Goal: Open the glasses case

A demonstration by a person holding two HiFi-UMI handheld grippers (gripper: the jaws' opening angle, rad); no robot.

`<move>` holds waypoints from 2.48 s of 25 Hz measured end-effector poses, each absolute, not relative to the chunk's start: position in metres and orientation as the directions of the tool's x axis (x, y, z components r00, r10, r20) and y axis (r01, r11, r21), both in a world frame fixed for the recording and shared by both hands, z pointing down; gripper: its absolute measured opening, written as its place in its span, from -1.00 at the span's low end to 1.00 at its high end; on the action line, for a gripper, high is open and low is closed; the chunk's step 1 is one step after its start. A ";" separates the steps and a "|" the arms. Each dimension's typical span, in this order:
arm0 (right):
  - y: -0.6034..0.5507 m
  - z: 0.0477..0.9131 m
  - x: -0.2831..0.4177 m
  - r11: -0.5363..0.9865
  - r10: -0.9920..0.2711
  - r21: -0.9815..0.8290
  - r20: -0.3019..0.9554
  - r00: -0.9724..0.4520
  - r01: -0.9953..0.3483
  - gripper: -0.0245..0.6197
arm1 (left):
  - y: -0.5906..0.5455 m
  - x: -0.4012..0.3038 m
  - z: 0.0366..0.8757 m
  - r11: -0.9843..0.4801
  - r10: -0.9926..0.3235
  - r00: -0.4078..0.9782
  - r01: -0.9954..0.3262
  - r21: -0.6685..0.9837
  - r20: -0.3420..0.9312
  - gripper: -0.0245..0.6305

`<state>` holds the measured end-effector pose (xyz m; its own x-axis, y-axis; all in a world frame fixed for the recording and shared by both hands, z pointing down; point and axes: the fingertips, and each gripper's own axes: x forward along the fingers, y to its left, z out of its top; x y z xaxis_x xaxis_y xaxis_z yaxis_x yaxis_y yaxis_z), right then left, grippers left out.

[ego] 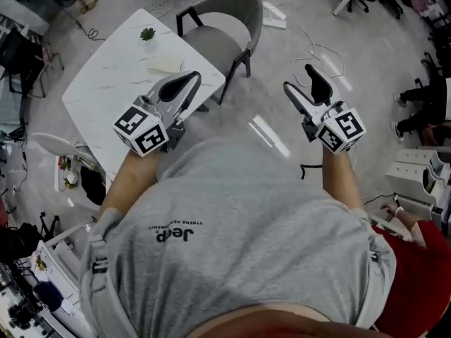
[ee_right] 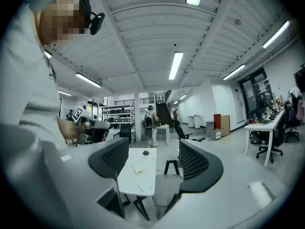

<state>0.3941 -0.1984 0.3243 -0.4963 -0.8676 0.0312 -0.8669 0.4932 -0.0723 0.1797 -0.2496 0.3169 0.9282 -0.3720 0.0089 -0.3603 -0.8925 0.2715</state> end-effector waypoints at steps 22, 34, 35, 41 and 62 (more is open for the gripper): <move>-0.393 0.387 0.271 0.633 -0.751 0.053 0.281 -0.597 -0.772 0.04 | -0.427 0.069 0.398 -0.817 -0.502 0.862 -0.498 0.291 0.067 -0.78; -0.461 0.560 0.100 0.888 -0.431 0.113 0.540 -0.723 -0.446 0.04 | -0.446 -0.033 0.485 -0.679 -0.632 0.752 -0.653 0.335 0.186 -0.78; -0.463 0.575 0.090 0.897 -0.412 0.115 0.562 -0.717 -0.426 0.04 | -0.446 -0.037 0.490 -0.674 -0.631 0.751 -0.654 0.344 0.192 -0.78; -0.472 0.656 0.064 0.914 -0.365 0.129 0.676 -0.640 -0.385 0.04 | -0.453 -0.053 0.517 -0.672 -0.614 0.759 -0.647 0.360 0.217 -0.78; -0.484 0.699 0.068 0.914 -0.344 0.115 0.729 -0.592 -0.389 -0.02 | -0.469 -0.050 0.541 -0.695 -0.574 0.788 -0.613 0.377 0.224 -0.78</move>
